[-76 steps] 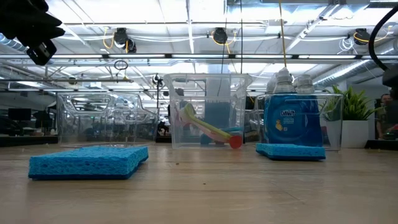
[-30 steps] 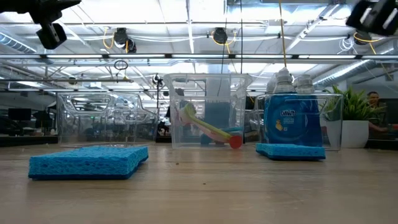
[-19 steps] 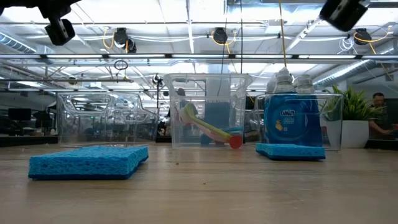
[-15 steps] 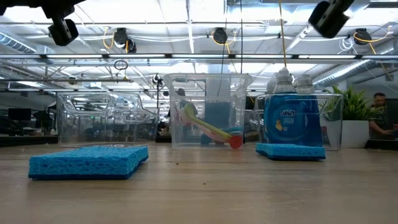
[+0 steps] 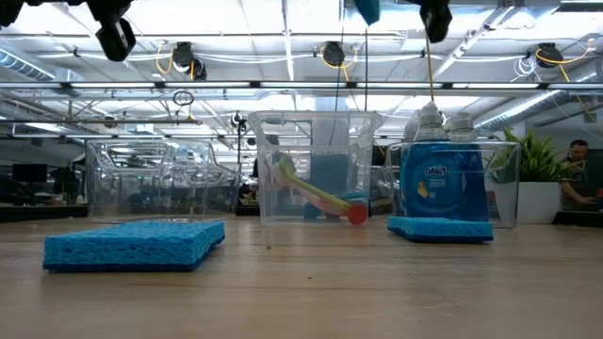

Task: Pick & Place Kitchen Sink Supplies
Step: Put the blue sponge into the left transparent bin

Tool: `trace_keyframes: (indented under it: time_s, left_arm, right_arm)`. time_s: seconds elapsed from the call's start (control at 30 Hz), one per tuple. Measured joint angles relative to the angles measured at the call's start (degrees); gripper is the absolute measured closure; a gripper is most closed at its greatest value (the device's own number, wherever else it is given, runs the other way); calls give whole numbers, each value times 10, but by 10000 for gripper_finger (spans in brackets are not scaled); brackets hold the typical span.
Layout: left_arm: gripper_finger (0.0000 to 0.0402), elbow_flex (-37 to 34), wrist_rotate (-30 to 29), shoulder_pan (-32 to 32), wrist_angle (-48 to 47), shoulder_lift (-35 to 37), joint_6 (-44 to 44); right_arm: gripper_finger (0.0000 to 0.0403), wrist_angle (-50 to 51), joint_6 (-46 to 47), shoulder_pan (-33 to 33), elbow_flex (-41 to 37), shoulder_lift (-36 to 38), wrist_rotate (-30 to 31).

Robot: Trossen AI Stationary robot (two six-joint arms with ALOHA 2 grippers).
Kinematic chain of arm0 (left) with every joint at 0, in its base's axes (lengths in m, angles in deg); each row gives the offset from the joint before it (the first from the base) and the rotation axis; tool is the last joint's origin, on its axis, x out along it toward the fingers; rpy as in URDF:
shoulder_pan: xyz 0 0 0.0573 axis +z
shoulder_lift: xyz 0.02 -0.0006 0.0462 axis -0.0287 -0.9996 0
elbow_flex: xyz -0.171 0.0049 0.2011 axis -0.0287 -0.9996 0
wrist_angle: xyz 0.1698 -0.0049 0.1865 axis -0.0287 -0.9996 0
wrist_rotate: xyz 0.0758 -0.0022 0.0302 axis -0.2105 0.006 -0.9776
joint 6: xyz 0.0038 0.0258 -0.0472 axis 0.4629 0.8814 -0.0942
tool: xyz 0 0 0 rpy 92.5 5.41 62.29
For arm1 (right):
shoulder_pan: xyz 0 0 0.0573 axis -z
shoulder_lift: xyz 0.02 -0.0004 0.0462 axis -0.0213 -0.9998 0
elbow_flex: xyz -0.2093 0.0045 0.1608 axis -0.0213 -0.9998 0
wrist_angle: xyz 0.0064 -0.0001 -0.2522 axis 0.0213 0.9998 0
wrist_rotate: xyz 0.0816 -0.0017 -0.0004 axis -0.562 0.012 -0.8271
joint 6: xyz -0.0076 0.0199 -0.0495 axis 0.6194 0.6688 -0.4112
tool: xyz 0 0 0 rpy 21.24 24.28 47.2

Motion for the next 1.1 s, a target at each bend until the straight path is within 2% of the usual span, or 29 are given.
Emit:
trace_keyframes:
  time_s: [0.2, 0.33, 0.57, 0.7, 0.83, 0.97, 1.1]
  left_arm:
    - [319, 0, -31, 0, 75, -39, 86]
    - [310, 0, -52, 2, 132, -67, 143]
    - [247, 51, -60, 27, 146, -125, 204]
    - [201, 99, -60, 43, 134, -166, 248]
    - [166, 150, -60, 57, 62, -201, 264]
    - [145, 194, -60, 67, -27, -231, 260]
    - [138, 212, -63, 80, -51, -256, 245]
  right_arm:
    - [403, 6, -25, 35, 25, 0, 69]
    - [403, -3, -9, 56, 28, -8, 85]
    - [403, -53, 0, 80, 38, -67, 69]
    - [403, -49, 7, 91, 73, -113, 70]
    - [403, -44, 6, 96, 111, -155, 91]
    - [403, -45, 4, 99, 138, -182, 99]
    - [403, -45, 3, 99, 152, -198, 99]
